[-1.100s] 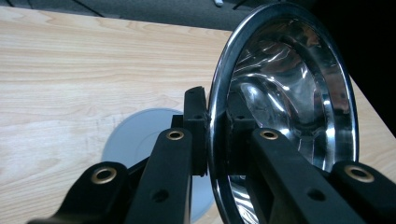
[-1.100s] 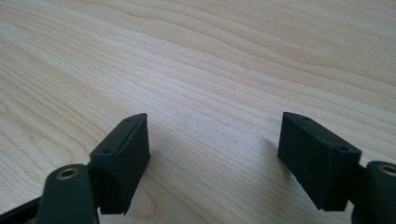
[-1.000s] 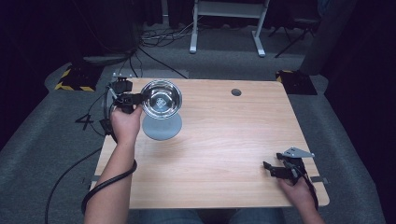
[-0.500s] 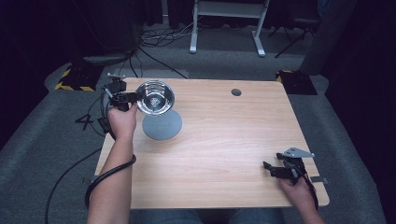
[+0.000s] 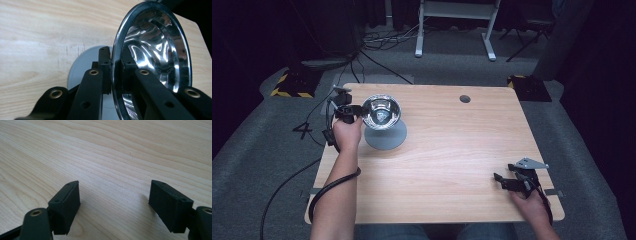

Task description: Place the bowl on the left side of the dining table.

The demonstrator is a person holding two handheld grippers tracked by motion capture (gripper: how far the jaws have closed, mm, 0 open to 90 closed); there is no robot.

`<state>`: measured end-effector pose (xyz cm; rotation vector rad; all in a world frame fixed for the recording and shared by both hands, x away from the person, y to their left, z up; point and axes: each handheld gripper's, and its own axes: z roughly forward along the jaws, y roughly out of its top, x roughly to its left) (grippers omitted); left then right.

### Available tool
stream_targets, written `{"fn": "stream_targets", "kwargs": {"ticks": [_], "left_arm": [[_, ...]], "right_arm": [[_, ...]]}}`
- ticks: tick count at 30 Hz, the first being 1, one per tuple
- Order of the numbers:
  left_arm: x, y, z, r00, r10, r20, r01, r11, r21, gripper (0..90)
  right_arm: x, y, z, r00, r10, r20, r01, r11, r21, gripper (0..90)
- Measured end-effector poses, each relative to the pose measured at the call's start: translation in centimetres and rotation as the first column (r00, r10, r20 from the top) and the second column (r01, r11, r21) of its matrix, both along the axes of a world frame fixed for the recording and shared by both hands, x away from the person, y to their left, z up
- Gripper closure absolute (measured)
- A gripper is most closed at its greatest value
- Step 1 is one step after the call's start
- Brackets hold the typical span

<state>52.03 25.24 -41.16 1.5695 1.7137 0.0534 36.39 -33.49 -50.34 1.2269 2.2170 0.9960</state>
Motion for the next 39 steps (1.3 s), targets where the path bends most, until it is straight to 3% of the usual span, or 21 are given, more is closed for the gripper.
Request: {"fn": "stream_targets", "kwargs": {"ticks": [11, 14, 18, 27, 36, 39], "left_arm": [[0.6, -0.5, -2.3, 0.9971, -0.017, -0.074, 0.017, 0.9999, 0.000, 82.7], [0.8, -0.7, -3.1, 0.9941, -0.013, -0.108, 0.012, 0.9998, -0.016, 82.7], [1.0, -1.1, -3.8, 0.9901, -0.022, -0.139, 0.022, 0.9998, -0.004, 82.7], [1.3, -1.3, -4.7, 0.9852, -0.017, -0.170, 0.016, 0.9998, -0.007, 82.7], [1.4, -1.3, -5.0, 0.9867, -0.018, -0.162, 0.018, 0.9998, 0.000, 82.5], [1.4, -1.0, -5.0, 0.9837, -0.023, -0.178, 0.023, 0.9997, -0.002, 82.4]], "right_arm": [[0.0, 0.0, 0.0, 1.0000, 0.000, 0.000, 0.000, 1.0000, 0.000, 24.9], [0.0, 0.0, 0.0, 1.0000, 0.000, 0.000, 0.000, 1.0000, 0.000, 24.9], [0.0, 0.0, 0.0, 1.0000, 0.000, 0.000, 0.000, 1.0000, 0.000, 24.9], [0.0, 0.0, 0.0, 1.0000, 0.000, 0.000, 0.000, 1.0000, 0.000, 24.9], [0.0, 0.0, 0.0, 1.0000, 0.000, 0.000, 0.000, 1.0000, 0.000, 24.9], [0.0, 0.0, 0.0, 1.0000, 0.000, 0.000, 0.000, 1.0000, 0.000, 24.9]]}}
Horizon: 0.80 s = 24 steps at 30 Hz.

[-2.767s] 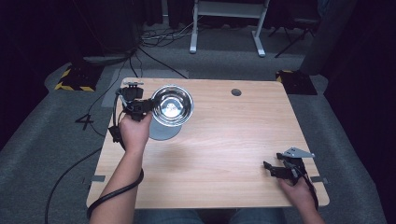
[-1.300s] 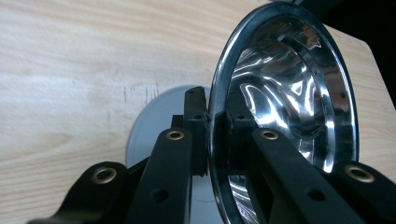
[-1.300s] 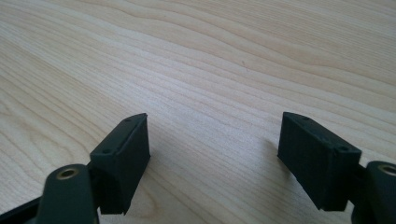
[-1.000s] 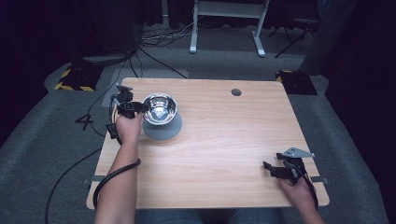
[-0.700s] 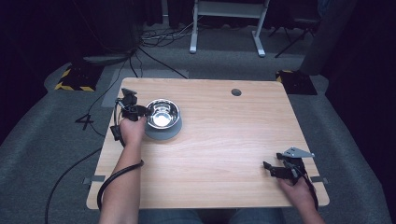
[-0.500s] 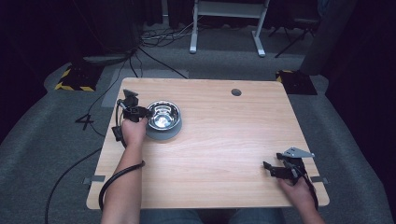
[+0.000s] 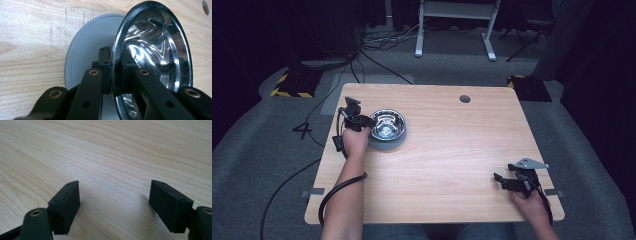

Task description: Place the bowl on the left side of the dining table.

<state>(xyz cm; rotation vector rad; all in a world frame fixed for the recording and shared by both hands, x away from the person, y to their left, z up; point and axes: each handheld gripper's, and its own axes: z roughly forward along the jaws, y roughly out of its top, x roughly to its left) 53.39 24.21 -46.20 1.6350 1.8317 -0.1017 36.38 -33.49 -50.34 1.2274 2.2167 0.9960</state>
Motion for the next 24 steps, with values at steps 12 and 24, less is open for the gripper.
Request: {"fn": "stream_targets", "kwargs": {"ticks": [12, 24], "left_arm": [[-0.2, 0.6, -0.2, 0.9999, 0.011, -0.012, -0.011, 0.9997, 0.021, 76.4], [-1.3, 1.4, 2.1, 0.9912, 0.013, 0.132, -0.019, 0.9988, 0.046, 58.5]], "right_arm": [[0.0, 0.0, 0.0, 1.0000, 0.000, 0.000, 0.000, 1.0000, 0.000, 24.9], [0.0, 0.0, 0.0, 1.0000, 0.000, 0.000, 0.000, 1.0000, 0.000, 24.9]]}}
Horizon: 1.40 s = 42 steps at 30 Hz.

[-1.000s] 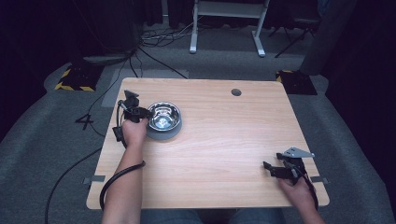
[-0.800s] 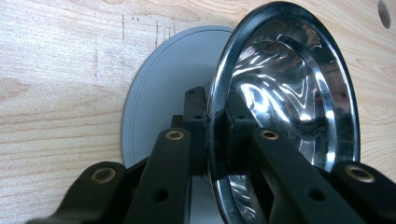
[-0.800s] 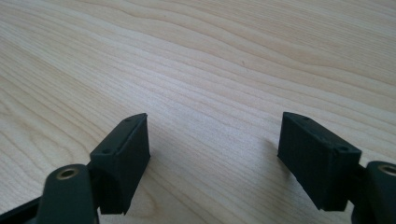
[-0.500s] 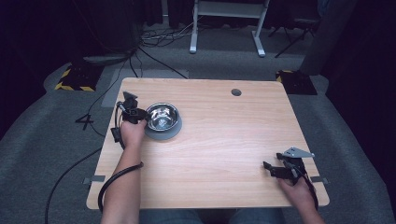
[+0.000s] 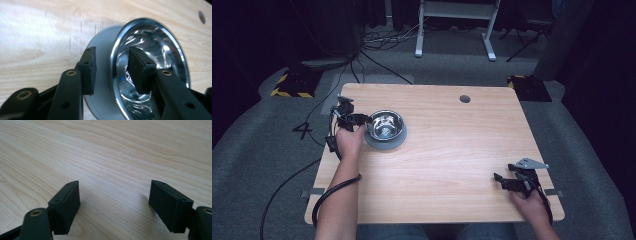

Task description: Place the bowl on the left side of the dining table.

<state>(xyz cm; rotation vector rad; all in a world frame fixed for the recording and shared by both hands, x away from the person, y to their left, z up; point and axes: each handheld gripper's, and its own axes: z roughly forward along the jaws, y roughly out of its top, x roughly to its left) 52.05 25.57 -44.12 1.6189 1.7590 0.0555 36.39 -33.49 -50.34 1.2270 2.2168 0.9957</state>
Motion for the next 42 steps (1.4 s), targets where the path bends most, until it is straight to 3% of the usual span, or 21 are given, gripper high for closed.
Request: {"fn": "stream_targets", "kwargs": {"ticks": [5, 9, 10, 13, 14, 15, 16, 18, 24, 26, 31, 35, 36, 37, 39, 41, 42], "left_arm": [[-1.2, -0.6, 2.2, 0.9938, -0.010, 0.111, 0.006, 0.9995, 0.032, 56.6], [-1.9, -0.9, 3.3, 0.9867, -0.043, 0.156, 0.032, 0.9968, 0.073, 54.8], [-2.5, -1.2, 4.1, 0.9798, -0.074, 0.186, 0.056, 0.9933, 0.102, 54.5], [-3.1, -1.7, 4.7, 0.9735, -0.100, 0.206, 0.074, 0.9888, 0.129, 54.5], [-3.5, -1.9, 5.0, 0.9699, -0.110, 0.217, 0.083, 0.9880, 0.130, 54.2], [-4.1, -2.1, 5.6, 0.9611, -0.139, 0.239, 0.108, 0.9845, 0.138, 53.9], [-4.1, -2.1, 5.6, 0.9611, -0.139, 0.239, 0.108, 0.9845, 0.138, 53.7], [-5.3, -2.5, 6.2, 0.9490, -0.165, 0.269, 0.132, 0.9819, 0.136, 53.6], [-7.2, -3.0, 7.2, 0.9307, -0.228, 0.285, 0.195, 0.9707, 0.140, 52.4], [-7.5, -3.1, 7.3, 0.9287, -0.235, 0.287, 0.204, 0.9696, 0.136, 51.8], [-9.8, -2.7, 8.2, 0.9099, -0.269, 0.315, 0.236, 0.9616, 0.140, 51.5], [-11.3, -2.8, 8.3, 0.9053, -0.285, 0.314, 0.247, 0.9562, 0.157, 50.9], [-12.1, -2.8, 8.2, 0.9020, -0.300, 0.310, 0.253, 0.9498, 0.184, 50.9], [-12.6, -2.7, 8.3, 0.9020, -0.304, 0.306, 0.254, 0.9478, 0.193, 50.8], [-13.4, -2.5, 8.3, 0.8948, -0.320, 0.312, 0.264, 0.9419, 0.208, 50.9], [-14.1, -2.4, 8.2, 0.8949, -0.318, 0.313, 0.265, 0.9431, 0.202, 50.9], [-14.5, -2.3, 8.3, 0.8924, -0.330, 0.307, 0.277, 0.9388, 0.205, 50.8]], "right_arm": [[0.0, 0.0, 0.0, 1.0000, 0.000, 0.000, 0.000, 1.0000, 0.000, 24.9], [0.0, 0.0, 0.0, 1.0000, 0.000, 0.000, 0.000, 1.0000, 0.000, 24.9], [0.0, 0.0, 0.0, 1.0000, 0.000, 0.000, 0.000, 1.0000, 0.000, 24.9], [0.0, 0.0, 0.0, 1.0000, 0.000, 0.000, 0.000, 1.0000, 0.000, 24.9], [0.0, 0.0, 0.0, 1.0000, 0.000, 0.000, 0.000, 1.0000, 0.000, 24.9], [0.0, 0.0, 0.0, 1.0000, 0.000, 0.000, 0.000, 1.0000, 0.000, 24.9], [0.0, 0.0, 0.0, 1.0000, 0.000, -0.001, 0.000, 1.0000, 0.000, 24.9], [0.0, 0.0, 0.0, 1.0000, 0.000, 0.000, 0.000, 1.0000, 0.000, 24.9], [0.0, 0.0, 0.0, 1.0000, 0.000, 0.000, 0.000, 1.0000, 0.000, 24.9], [0.0, 0.0, 0.0, 1.0000, 0.000, 0.000, 0.000, 1.0000, 0.001, 24.9], [0.0, 0.0, 0.0, 1.0000, 0.000, -0.001, 0.000, 1.0000, 0.001, 24.9], [0.0, 0.0, 0.0, 1.0000, 0.000, -0.001, 0.000, 1.0000, 0.001, 25.0], [0.0, 0.0, 0.0, 1.0000, 0.000, -0.001, 0.000, 1.0000, 0.001, 25.0], [0.0, 0.0, 0.0, 1.0000, 0.000, -0.001, 0.000, 1.0000, 0.000, 25.0], [0.0, 0.0, 0.0, 1.0000, 0.000, 0.000, 0.000, 1.0000, 0.001, 25.0], [0.0, 0.0, 0.0, 1.0000, 0.001, -0.001, -0.001, 1.0000, 0.001, 25.1], [0.0, 0.0, 0.0, 1.0000, 0.001, -0.001, -0.001, 1.0000, 0.002, 25.1]]}}
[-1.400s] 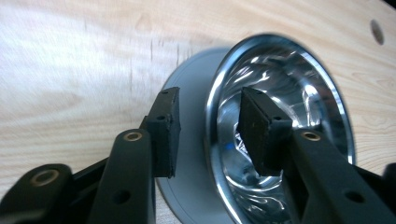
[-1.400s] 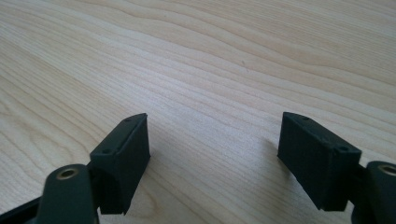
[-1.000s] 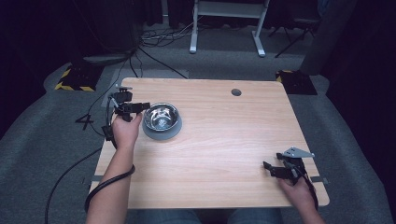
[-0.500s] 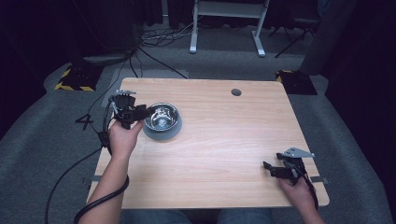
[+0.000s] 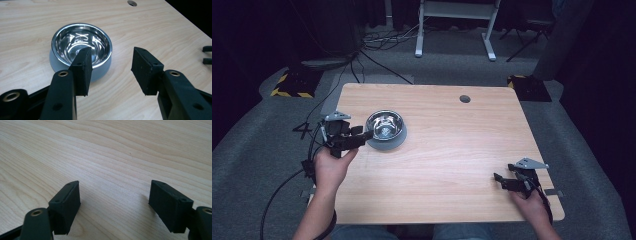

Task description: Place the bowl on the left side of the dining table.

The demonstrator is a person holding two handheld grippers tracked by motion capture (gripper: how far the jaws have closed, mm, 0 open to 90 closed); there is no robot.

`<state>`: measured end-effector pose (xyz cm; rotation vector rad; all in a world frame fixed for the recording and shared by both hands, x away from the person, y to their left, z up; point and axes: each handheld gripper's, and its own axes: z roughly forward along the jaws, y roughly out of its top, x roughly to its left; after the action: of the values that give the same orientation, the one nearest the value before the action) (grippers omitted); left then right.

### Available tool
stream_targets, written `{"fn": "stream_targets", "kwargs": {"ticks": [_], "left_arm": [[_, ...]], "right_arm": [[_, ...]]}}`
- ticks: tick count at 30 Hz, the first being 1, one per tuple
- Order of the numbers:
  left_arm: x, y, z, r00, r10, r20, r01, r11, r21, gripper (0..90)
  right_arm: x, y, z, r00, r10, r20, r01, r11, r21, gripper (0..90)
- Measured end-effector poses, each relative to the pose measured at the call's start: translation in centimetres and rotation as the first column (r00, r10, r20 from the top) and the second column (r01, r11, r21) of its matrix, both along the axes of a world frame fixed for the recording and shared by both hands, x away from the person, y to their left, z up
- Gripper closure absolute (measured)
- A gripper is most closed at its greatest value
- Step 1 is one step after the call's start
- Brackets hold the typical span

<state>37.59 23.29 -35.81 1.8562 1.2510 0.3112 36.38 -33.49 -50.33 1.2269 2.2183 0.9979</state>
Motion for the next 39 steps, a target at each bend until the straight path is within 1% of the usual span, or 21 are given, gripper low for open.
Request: {"fn": "stream_targets", "kwargs": {"ticks": [5, 7, 9, 13, 14, 15, 17, 18, 20, 22, 23, 27, 28, 30, 32, 33, 34, 35, 37, 38, 39], "left_arm": [[-2.4, -0.2, 0.0, 0.9990, -0.029, 0.034, 0.027, 0.9976, 0.064, 50.8], [-3.4, -0.4, -0.1, 0.9980, -0.041, 0.047, 0.036, 0.9941, 0.102, 50.7], [-4.2, -0.5, -0.1, 0.9968, -0.059, 0.054, 0.053, 0.9919, 0.116, 50.7], [-5.1, -0.4, -0.1, 0.9947, -0.082, 0.062, 0.075, 0.9914, 0.107, 50.7], [-5.4, -0.3, -0.2, 0.9935, -0.097, 0.059, 0.092, 0.9921, 0.085, 50.7], [-5.8, -0.1, -0.5, 0.9901, -0.132, 0.048, 0.129, 0.9901, 0.055, 50.6], [-6.2, 0.0, -1.0, 0.9886, -0.143, 0.047, 0.140, 0.9883, 0.061, 50.6], [-6.4, 0.0, -1.3, 0.9886, -0.142, 0.049, 0.139, 0.9883, 0.063, 50.4], [-6.8, 0.0, -2.0, 0.9884, -0.141, 0.057, 0.139, 0.9896, 0.040, 49.7], [-7.0, 0.0, -2.3, 0.9882, -0.141, 0.062, 0.139, 0.9897, 0.035, 49.6], [-7.5, -0.1, -2.9, 0.9863, -0.144, 0.081, 0.141, 0.9892, 0.041, 49.6], [-8.2, -0.1, -3.6, 0.9849, -0.148, 0.090, 0.143, 0.9879, 0.060, 48.8], [-8.6, 0.1, -3.9, 0.9865, -0.136, 0.091, 0.132, 0.9896, 0.058, 48.5], [-9.1, 0.4, -4.3, 0.9865, -0.132, 0.097, 0.129, 0.9910, 0.035, 48.1], [-9.2, 0.5, -4.5, 0.9865, -0.130, 0.099, 0.128, 0.9914, 0.027, 47.0], [-9.2, 0.6, -4.7, 0.9887, -0.128, 0.079, 0.126, 0.9915, 0.034, 47.0], [-9.4, 0.7, -5.3, 0.9914, -0.114, 0.065, 0.110, 0.9922, 0.057, 46.1], [-9.4, 0.9, -5.7, 0.9916, -0.111, 0.066, 0.108, 0.9931, 0.045, 46.1], [-9.3, 1.2, -6.6, 0.9946, -0.099, 0.030, 0.098, 0.9947, 0.029, 46.1], [-9.3, 1.2, -7.1, 0.9957, -0.092, 0.012, 0.091, 0.9952, 0.036, 46.2], [-9.3, 1.1, -7.5, 0.9962, -0.087, 0.007, 0.086, 0.9945, 0.059, 46.2]], "right_arm": [[0.0, 0.0, 0.0, 1.0000, 0.002, -0.001, -0.002, 1.0000, 0.002, 25.4], [0.0, 0.0, 0.0, 1.0000, 0.002, -0.001, -0.002, 1.0000, 0.003, 25.4], [0.0, 0.0, 0.0, 1.0000, 0.004, -0.001, -0.004, 1.0000, 0.002, 25.4], [0.0, 0.0, 0.0, 0.9999, 0.010, 0.001, -0.010, 0.9999, -0.001, 25.4], [0.0, 0.0, 0.0, 0.9999, 0.011, 0.000, -0.011, 0.9999, 0.001, 25.5], [0.0, 0.0, 0.0, 0.9999, 0.011, 0.000, -0.011, 0.9999, 0.001, 25.4], [0.0, 0.0, 0.0, 0.9999, 0.013, 0.000, -0.013, 0.9999, 0.001, 25.4], [0.0, 0.0, 0.0, 0.9999, 0.013, 0.000, -0.013, 0.9999, 0.001, 25.4], [0.0, 0.0, 0.0, 0.9999, 0.013, 0.000, -0.013, 0.9999, 0.001, 25.4], [0.0, 0.0, 0.0, 0.9999, 0.013, 0.000, -0.013, 0.9999, 0.001, 25.5], [0.0, 0.0, 0.0, 0.9999, 0.013, 0.000, -0.013, 0.9999, 0.001, 25.4], [0.0, 0.0, 0.0, 0.9999, 0.013, 0.000, -0.013, 0.9999, 0.002, 25.4], [0.0, 0.0, 0.0, 0.9999, 0.013, 0.000, -0.013, 0.9999, 0.001, 25.4], [0.0, 0.0, 0.0, 0.9999, 0.013, 0.000, -0.013, 0.9999, 0.001, 25.5], [0.0, 0.0, 0.0, 0.9999, 0.013, 0.000, -0.013, 0.9999, 0.001, 25.4], [0.0, 0.0, 0.0, 0.9999, 0.013, 0.000, -0.013, 0.9999, 0.001, 25.4], [0.0, 0.0, 0.0, 0.9999, 0.013, 0.000, -0.013, 0.9999, 0.001, 25.4], [0.0, 0.0, 0.0, 0.9999, 0.013, 0.000, -0.013, 0.9999, 0.001, 25.4], [0.0, 0.0, 0.0, 0.9999, 0.012, 0.000, -0.012, 0.9999, 0.001, 25.4], [0.0, 0.0, 0.0, 0.9999, 0.013, 0.000, -0.013, 0.9999, 0.001, 25.4], [0.0, 0.0, 0.0, 0.9999, 0.013, 0.000, -0.013, 0.9999, 0.001, 25.4]]}}
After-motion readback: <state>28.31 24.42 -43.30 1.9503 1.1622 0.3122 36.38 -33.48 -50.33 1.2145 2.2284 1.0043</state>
